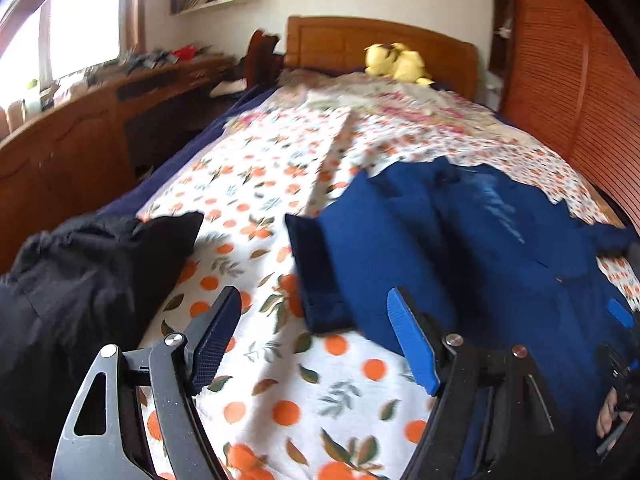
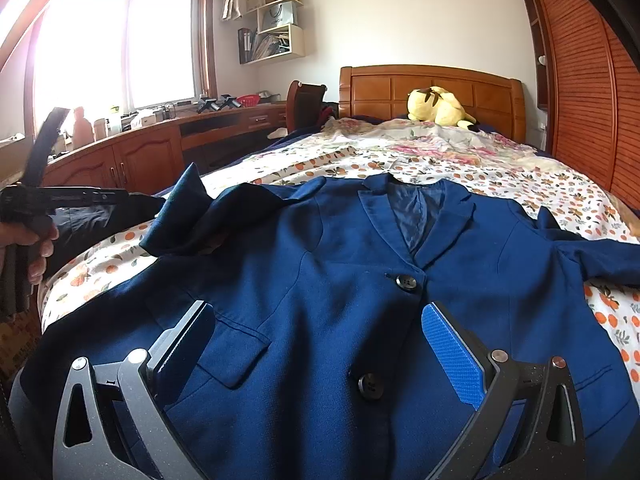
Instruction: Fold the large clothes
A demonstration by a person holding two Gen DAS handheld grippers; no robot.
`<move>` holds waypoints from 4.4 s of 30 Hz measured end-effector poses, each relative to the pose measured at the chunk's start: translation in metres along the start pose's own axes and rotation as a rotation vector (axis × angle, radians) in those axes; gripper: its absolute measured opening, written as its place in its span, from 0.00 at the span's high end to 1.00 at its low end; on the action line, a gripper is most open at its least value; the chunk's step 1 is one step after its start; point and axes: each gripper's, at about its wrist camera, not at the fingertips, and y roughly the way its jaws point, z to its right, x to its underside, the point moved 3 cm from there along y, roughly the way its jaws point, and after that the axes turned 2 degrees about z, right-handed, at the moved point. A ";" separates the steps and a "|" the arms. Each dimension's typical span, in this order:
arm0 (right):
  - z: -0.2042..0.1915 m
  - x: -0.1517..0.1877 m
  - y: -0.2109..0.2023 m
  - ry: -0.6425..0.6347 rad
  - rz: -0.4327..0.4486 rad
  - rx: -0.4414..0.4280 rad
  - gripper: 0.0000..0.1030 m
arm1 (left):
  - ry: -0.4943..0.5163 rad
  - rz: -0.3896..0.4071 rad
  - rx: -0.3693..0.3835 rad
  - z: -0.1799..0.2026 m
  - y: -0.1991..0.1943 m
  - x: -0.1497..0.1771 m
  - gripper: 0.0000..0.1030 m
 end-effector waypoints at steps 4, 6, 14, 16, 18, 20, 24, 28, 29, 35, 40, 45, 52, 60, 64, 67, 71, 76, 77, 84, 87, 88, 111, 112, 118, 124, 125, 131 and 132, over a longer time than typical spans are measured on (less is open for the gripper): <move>-0.001 0.000 0.000 -0.012 -0.004 0.005 0.00 | -0.014 -0.084 0.014 -0.008 0.035 0.004 0.26; -0.002 0.000 0.000 -0.014 -0.003 0.006 0.00 | -0.009 -0.114 0.028 -0.008 0.050 0.007 0.36; -0.001 0.001 0.000 -0.021 -0.011 0.004 0.00 | -0.011 -0.262 0.026 -0.002 0.098 0.017 0.53; -0.001 0.001 0.000 -0.021 -0.011 0.002 0.00 | -0.011 -0.280 0.032 -0.001 0.101 0.018 0.53; -0.001 0.001 0.000 -0.020 -0.010 0.001 0.00 | -0.013 -0.294 0.055 0.000 0.101 0.019 0.75; -0.001 0.000 -0.001 -0.020 -0.008 -0.001 0.00 | 0.005 -0.270 0.028 0.003 0.093 0.014 0.98; 0.001 0.001 -0.003 -0.015 -0.003 0.002 0.00 | 0.032 -0.188 0.090 0.028 0.057 -0.009 0.98; 0.000 0.002 -0.004 -0.023 -0.009 0.008 0.00 | 0.080 -0.119 0.106 0.060 0.024 -0.032 0.98; 0.000 0.002 -0.006 -0.029 -0.004 0.011 0.00 | 0.080 -0.101 0.105 0.065 0.016 -0.037 0.98; 0.000 0.006 -0.020 -0.060 0.012 0.019 0.00 | 0.128 -0.030 0.150 0.106 -0.017 -0.067 0.98; 0.016 0.012 -0.038 -0.035 0.003 0.024 0.00 | 0.209 0.020 0.217 0.161 -0.036 -0.091 0.98; 0.030 0.012 -0.055 -0.017 0.016 0.069 0.00 | 0.263 0.053 0.278 0.214 -0.053 -0.100 0.98; 0.044 0.012 -0.063 0.026 0.028 0.097 0.00 | 0.347 0.070 0.235 0.257 -0.074 -0.091 0.98; 0.038 0.013 -0.057 -0.003 0.007 0.106 0.00 | 0.411 0.082 0.249 0.256 -0.091 -0.065 0.22; 0.041 0.013 -0.059 -0.009 0.001 0.109 0.00 | 0.390 0.129 0.241 0.241 -0.107 -0.053 0.16; 0.042 0.012 -0.058 -0.012 -0.006 0.110 0.00 | 0.356 0.149 0.235 0.223 -0.113 -0.039 0.16; 0.037 0.007 -0.054 -0.019 -0.019 0.101 0.00 | 0.305 0.147 0.228 0.198 -0.116 -0.015 0.16; 0.023 -0.002 -0.051 -0.058 -0.029 0.072 0.00 | 0.265 0.141 0.196 0.167 -0.118 0.011 0.16; 0.020 -0.003 -0.050 -0.068 -0.032 0.069 0.01 | 0.254 0.139 0.186 0.161 -0.119 0.016 0.16; -0.002 -0.010 -0.036 -0.108 -0.092 -0.021 0.05 | 0.140 0.143 0.166 0.115 -0.129 0.035 0.16; -0.012 -0.014 -0.025 -0.124 -0.143 -0.080 0.13 | 0.114 0.152 0.148 0.098 -0.133 0.039 0.16; -0.014 -0.016 -0.020 -0.129 -0.157 -0.097 0.15 | 0.107 0.156 0.141 0.094 -0.134 0.040 0.16; -0.041 -0.042 0.023 -0.328 -0.276 -0.065 0.96 | 0.022 0.146 0.091 0.031 -0.142 0.069 0.16; -0.039 -0.048 0.015 -0.329 -0.255 -0.058 0.97 | 0.021 0.146 0.094 0.032 -0.144 0.069 0.16; -0.028 -0.077 -0.036 -0.322 -0.156 -0.027 0.97 | 0.036 0.159 0.131 0.046 -0.153 0.066 0.16; -0.021 -0.094 -0.087 -0.326 -0.085 0.005 0.97 | 0.058 0.172 0.153 0.059 -0.158 0.056 0.16; -0.018 -0.098 -0.096 -0.323 -0.070 0.011 0.97 | 0.064 0.175 0.155 0.062 -0.159 0.055 0.16; 0.015 -0.099 -0.113 -0.254 -0.042 0.046 0.97 | 0.104 0.181 0.176 0.080 -0.160 0.050 0.16; 0.024 -0.096 -0.114 -0.210 -0.049 0.030 0.97 | 0.109 0.178 0.181 0.082 -0.158 0.049 0.16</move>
